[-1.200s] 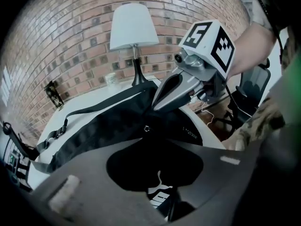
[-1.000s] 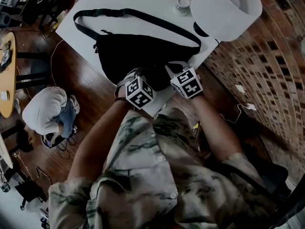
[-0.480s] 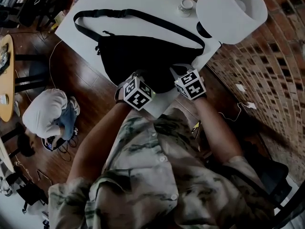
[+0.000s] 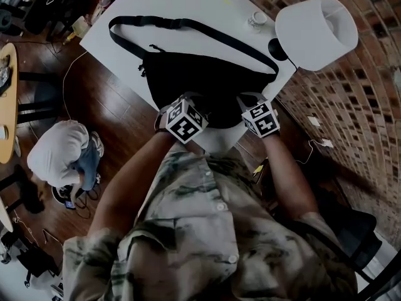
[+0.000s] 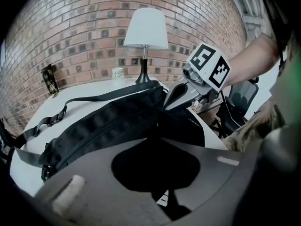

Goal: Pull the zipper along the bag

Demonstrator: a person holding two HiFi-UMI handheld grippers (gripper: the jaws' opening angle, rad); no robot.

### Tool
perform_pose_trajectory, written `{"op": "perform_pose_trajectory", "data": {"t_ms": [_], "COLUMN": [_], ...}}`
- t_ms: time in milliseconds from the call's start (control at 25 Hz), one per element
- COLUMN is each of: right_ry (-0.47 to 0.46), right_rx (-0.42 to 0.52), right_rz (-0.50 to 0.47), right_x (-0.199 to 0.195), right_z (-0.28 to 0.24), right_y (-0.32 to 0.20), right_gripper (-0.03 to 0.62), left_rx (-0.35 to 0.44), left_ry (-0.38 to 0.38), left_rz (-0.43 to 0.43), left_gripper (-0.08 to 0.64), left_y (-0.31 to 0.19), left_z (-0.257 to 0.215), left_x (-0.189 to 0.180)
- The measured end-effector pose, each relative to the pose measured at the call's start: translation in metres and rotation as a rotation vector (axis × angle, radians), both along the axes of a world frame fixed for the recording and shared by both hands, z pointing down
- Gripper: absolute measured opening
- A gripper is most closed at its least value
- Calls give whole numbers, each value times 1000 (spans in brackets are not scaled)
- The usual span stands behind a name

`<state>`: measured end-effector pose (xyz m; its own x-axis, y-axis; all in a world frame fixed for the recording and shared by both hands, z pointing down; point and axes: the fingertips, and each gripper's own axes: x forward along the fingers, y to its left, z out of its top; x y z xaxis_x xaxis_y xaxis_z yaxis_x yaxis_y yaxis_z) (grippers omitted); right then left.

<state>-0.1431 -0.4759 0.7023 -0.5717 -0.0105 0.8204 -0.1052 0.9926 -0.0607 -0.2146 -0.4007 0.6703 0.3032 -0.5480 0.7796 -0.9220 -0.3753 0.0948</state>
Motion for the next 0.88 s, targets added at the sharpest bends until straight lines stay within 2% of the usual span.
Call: {"op": "perform_pose_trajectory", "data": {"t_ms": [440,560,720,880], "right_ry": [90,109,159,158], "right_rx": [28,-13,-76,-86], "right_rz": [80,140,232,265], "right_x": [3,0,2,-11], "right_z": [9,6,0,-10], "right_y": [-4,-4,-4,-6], "right_gripper": [3,3,3,3], "left_rx": [7,-7,-12,-19], "left_ry": [124,159,168,165], "left_rz": [73,82,114,141], "left_gripper": [25,25,25,23], "left_y": [3,2,1,0], "left_z": [3,5,6,6], "left_x": [-8,-9,-6,-3]}}
